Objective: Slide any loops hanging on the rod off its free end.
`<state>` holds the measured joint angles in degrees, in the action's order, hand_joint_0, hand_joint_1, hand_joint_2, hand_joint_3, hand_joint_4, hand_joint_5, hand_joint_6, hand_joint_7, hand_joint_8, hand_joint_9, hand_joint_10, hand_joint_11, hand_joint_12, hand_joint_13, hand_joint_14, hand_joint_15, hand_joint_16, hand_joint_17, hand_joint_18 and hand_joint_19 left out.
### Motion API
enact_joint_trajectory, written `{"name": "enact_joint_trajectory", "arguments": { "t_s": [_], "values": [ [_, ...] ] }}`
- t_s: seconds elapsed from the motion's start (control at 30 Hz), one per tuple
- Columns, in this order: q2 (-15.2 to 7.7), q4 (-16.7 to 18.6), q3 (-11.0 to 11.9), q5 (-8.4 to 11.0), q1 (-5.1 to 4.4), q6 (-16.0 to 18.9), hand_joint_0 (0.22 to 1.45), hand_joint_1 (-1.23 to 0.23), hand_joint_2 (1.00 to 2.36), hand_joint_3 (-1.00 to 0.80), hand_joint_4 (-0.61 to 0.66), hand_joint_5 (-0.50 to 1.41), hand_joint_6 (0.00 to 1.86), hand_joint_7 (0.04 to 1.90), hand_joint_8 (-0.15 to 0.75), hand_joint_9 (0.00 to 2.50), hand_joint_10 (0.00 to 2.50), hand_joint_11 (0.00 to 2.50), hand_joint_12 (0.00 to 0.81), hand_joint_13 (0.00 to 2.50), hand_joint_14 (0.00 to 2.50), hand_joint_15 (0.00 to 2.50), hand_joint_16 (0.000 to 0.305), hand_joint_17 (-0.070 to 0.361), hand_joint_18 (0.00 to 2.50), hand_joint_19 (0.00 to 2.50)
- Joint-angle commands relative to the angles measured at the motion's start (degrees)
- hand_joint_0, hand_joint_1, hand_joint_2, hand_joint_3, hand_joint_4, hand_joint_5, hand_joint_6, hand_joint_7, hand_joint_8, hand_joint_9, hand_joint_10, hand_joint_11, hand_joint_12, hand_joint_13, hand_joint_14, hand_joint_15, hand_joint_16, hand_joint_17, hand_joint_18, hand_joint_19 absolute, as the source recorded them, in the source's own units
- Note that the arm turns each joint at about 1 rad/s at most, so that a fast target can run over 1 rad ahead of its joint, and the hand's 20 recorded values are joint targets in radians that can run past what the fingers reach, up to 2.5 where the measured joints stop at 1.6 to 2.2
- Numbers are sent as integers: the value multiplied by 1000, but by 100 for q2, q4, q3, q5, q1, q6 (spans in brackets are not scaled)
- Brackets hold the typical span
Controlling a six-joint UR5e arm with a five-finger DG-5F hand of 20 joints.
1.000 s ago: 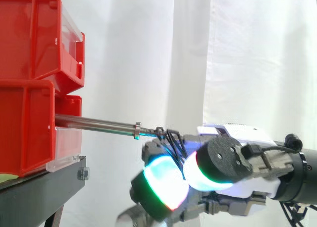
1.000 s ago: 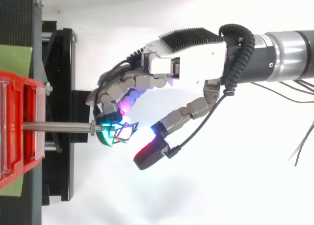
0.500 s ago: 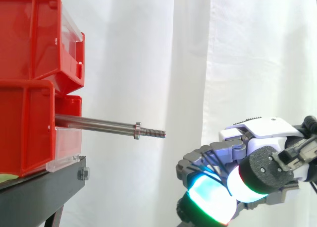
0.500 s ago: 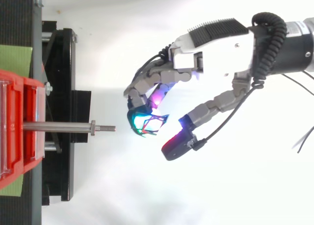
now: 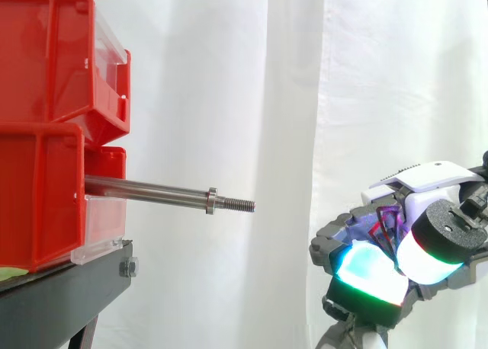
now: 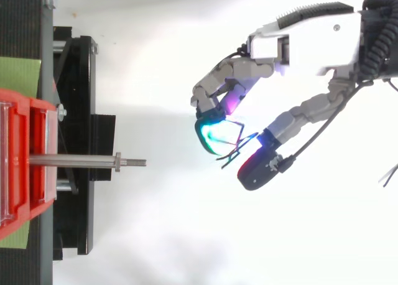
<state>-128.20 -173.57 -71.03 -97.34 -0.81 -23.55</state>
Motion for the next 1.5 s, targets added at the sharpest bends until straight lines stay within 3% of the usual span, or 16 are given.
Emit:
{"name": "enact_joint_trajectory", "arguments": {
  "t_s": [0.0,0.5,1.0,1.47],
  "values": [
    [14,-195,1,75,11,264,668,-818,1003,-474,126,-210,877,1432,272,759,8,254,277,540,0,0,40,91,474,44],
    [14,-309,1,49,55,395,620,-731,1000,-500,129,-196,867,1430,279,779,9,263,276,549,0,0,41,91,486,56],
    [14,-371,1,14,99,439,666,-875,1000,-500,134,-206,851,1378,259,749,8,245,273,558,0,0,41,92,514,49],
    [14,-379,1,14,117,448,479,-974,1000,-500,175,-215,845,1327,269,726,8,240,298,568,0,0,47,105,541,60]
  ]
}}
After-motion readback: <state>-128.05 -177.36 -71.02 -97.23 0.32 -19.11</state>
